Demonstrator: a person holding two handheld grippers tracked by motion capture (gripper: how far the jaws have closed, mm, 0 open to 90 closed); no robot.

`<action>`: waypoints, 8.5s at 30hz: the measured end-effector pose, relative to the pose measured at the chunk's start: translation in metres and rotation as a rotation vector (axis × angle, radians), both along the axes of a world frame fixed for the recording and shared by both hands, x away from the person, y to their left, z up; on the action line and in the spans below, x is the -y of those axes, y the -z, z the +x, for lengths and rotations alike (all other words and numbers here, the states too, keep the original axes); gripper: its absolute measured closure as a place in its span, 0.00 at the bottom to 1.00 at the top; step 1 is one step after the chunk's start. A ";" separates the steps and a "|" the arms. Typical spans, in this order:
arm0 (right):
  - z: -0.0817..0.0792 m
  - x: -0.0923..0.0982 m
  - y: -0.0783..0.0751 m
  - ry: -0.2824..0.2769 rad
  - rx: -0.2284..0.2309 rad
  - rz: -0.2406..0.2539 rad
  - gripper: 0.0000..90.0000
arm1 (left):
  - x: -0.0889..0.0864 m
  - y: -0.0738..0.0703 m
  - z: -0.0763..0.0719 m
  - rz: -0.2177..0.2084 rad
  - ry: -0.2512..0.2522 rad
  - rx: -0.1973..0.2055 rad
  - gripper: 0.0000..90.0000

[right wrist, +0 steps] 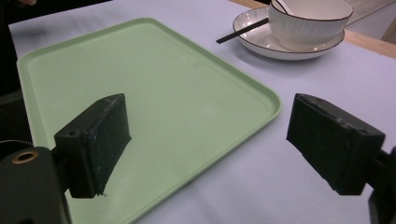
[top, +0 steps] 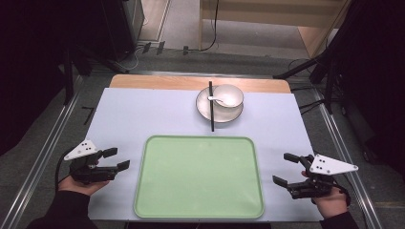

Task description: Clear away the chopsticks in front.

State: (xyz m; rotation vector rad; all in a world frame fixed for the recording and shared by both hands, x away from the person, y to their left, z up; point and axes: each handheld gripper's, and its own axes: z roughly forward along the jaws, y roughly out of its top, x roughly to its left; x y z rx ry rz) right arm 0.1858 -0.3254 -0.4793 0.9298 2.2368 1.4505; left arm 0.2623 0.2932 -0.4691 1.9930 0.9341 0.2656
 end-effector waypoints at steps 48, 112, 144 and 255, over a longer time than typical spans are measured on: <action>-0.003 -0.001 0.002 -0.021 -0.023 -0.015 0.16 | 0.000 0.000 0.002 -0.001 0.020 -0.007 0.33; 0.003 -0.003 0.003 -0.018 -0.028 -0.003 0.16 | 0.133 -0.039 0.081 0.116 0.064 -0.182 0.35; 0.001 -0.002 0.003 -0.019 -0.028 -0.018 0.16 | 0.220 -0.043 0.152 0.175 -0.001 -0.198 0.42; 0.002 0.001 0.002 -0.022 -0.027 -0.038 0.16 | 0.142 -0.027 0.139 -0.013 -0.238 -0.376 0.96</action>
